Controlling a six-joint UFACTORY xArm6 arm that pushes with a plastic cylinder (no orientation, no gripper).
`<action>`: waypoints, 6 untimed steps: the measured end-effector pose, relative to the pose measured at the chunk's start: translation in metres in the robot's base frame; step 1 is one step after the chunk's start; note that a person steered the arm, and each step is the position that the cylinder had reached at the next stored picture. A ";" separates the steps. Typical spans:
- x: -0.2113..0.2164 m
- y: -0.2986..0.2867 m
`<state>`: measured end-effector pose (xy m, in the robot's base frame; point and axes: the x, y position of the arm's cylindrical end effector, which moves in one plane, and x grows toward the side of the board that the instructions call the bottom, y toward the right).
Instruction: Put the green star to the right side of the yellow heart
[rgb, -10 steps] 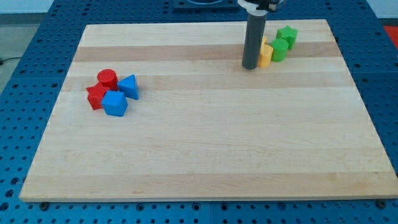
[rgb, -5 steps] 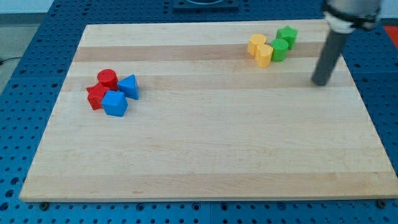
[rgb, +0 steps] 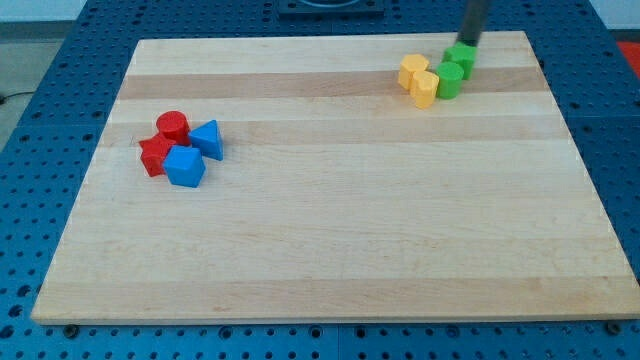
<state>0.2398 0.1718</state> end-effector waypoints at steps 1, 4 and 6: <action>0.038 -0.030; 0.011 0.004; 0.076 0.020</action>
